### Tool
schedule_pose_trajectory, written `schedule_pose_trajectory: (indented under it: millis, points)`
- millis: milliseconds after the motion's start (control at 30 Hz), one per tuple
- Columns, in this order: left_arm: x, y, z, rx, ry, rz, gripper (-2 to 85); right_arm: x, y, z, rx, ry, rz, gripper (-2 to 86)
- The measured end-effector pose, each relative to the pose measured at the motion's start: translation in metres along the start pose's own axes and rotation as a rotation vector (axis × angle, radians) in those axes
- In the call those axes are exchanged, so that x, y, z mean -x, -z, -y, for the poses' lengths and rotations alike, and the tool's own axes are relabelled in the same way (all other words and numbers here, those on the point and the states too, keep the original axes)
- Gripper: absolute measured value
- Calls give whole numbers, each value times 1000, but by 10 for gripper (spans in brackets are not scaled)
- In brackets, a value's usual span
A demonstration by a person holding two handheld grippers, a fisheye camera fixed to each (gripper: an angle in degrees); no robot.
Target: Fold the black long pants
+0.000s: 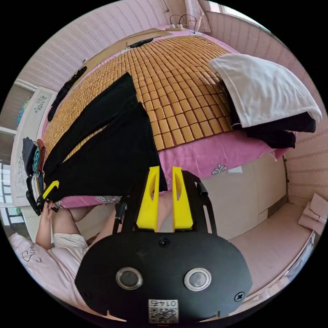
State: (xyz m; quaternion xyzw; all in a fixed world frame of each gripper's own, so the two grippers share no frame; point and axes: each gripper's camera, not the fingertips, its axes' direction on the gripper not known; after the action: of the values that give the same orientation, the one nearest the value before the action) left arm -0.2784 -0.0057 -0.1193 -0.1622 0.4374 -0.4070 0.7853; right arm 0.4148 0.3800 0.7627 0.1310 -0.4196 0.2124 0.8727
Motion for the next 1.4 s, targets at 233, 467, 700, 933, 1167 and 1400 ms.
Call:
schedule_pose_trajectory:
  millis: [233,467,700,933,1167,1400]
  points:
    - [127,89,-54,-59,383,242,66,41,-5,21,17,180,23,142]
    - [231,186,-157,-128,768,566,122,-18,-15,-38,107,-145,94,153]
    - [310,191,-243,-177,1197,272,149,-45,-19,-56,60,-377,418,152]
    - [333,172,-240,-59,1162,152,11,-28,-4,-56,28,-388,409,37]
    - [329,201,-236,-111,1047,165,-9,-18,39,-53,-4,-256,409,11]
    - [338,245,-210,-310,1021,92,-9,17,102,-1,-125,-26,348,9]
